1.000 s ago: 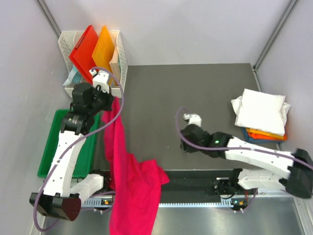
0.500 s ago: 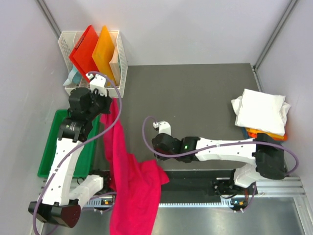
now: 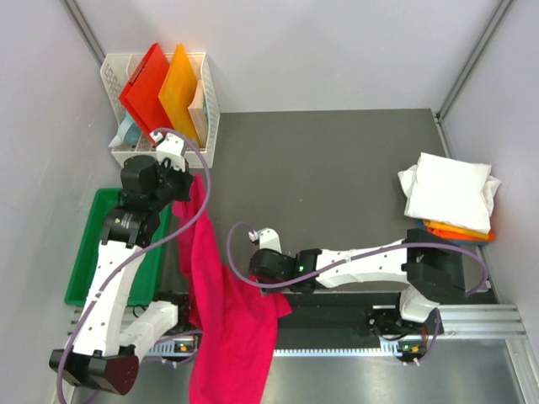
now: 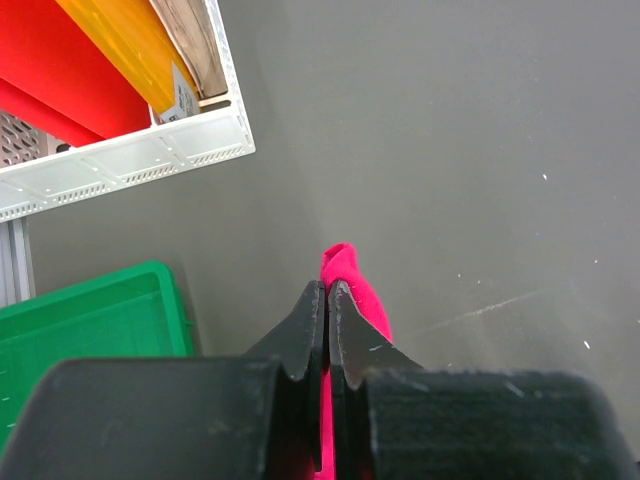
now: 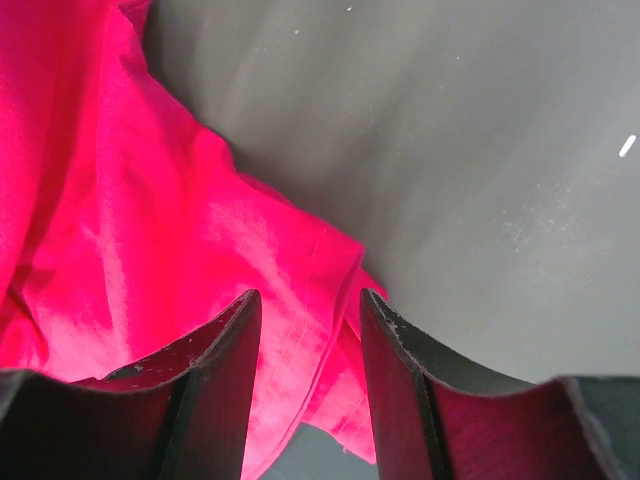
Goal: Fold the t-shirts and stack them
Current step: Flatten out the tshirt
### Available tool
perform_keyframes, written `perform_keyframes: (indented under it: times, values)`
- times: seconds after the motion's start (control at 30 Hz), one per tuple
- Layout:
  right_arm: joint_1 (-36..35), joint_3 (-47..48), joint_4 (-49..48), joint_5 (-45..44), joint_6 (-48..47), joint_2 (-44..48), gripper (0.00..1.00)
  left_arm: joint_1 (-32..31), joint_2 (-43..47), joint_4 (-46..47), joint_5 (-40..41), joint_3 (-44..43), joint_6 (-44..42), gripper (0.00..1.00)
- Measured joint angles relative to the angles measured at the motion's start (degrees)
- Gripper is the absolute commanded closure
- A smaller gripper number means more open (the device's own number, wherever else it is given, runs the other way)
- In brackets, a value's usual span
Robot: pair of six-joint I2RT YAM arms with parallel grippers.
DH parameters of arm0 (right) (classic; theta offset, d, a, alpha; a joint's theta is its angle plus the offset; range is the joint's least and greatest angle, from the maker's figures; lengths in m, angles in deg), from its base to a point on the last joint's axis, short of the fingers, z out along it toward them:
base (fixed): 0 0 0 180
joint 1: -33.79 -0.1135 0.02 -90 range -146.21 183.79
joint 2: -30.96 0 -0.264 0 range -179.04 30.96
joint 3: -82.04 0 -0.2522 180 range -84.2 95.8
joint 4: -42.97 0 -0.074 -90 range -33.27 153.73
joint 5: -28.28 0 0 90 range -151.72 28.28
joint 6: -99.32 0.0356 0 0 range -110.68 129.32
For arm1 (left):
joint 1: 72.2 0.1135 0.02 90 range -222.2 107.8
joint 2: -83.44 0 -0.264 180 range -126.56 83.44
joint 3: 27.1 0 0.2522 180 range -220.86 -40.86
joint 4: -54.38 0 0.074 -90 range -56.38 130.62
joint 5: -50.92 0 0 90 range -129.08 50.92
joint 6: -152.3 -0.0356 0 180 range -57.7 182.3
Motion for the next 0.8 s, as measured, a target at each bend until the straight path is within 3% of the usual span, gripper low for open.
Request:
perform_keyframes:
  times: [0.17, 0.4, 0.57, 0.67, 0.8]
  values:
    - [0.00, 0.04, -1.36, -0.28, 0.48, -1.53, 0.58, 0.00, 0.42, -0.59, 0.00, 0.13, -0.02, 1.00]
    - [0.02, 0.28, -2.05, -2.38, 2.47, -3.21, 0.74, 0.00, 0.79, -0.87, -0.02, 0.28, -0.02, 1.00]
    - [0.02, 0.28, -2.03, -5.88, 4.22, -3.19, 0.77, 0.00, 1.25, -0.87, -0.02, 0.39, -0.02, 1.00]
    - [0.02, 0.28, -1.84, -7.45, 4.85, -3.19, 0.98, 0.00, 1.70, -0.90, -0.02, 0.76, 0.00, 1.00]
    - [0.02, 0.28, -1.42, -9.18, 5.86, -3.19, 1.00, 0.00, 2.01, -1.11, -0.02, 0.87, 0.00, 1.00]
